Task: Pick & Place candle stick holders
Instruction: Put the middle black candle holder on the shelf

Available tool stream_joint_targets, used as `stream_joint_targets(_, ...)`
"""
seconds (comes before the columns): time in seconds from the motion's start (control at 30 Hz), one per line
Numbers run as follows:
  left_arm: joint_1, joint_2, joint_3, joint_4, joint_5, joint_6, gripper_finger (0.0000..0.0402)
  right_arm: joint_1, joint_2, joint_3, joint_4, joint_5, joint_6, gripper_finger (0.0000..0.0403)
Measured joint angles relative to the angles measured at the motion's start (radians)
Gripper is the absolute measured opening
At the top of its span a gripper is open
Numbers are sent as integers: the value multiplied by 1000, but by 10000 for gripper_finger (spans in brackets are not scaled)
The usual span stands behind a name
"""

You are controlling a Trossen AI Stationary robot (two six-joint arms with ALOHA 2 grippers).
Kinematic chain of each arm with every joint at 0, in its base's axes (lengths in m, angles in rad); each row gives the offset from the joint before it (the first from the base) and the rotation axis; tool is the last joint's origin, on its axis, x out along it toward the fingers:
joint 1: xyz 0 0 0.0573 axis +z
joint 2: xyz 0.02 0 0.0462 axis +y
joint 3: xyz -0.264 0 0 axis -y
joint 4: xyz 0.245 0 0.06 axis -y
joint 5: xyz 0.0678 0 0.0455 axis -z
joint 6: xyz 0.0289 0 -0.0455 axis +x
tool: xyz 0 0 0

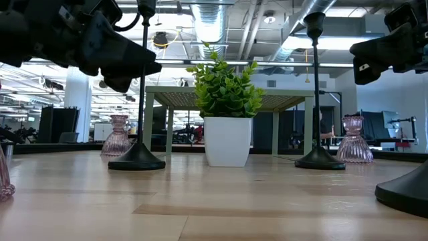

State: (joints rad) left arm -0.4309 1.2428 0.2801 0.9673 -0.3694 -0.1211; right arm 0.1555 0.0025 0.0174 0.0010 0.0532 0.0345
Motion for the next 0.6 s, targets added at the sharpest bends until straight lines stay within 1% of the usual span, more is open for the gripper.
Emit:
stream_joint_targets(0.17,-5,2,5,0,-2,-5,77,0,0,0,0,0,0,0)
stream_joint_targets(0.33,-5,2,5,3,-14,-49,18,0,0,0,0,0,0,0)
stream_joint_targets(0.4,-8,1,6,4,-13,-77,13,0,0,0,0,0,0,0)
stream_joint_targets(0.5,-15,-12,11,-19,-48,-129,15,0,0,0,0,0,0,0)
stream_joint_targets(0.6,-18,-47,53,-132,-58,-132,13,0,0,0,-1,0,-3,0)
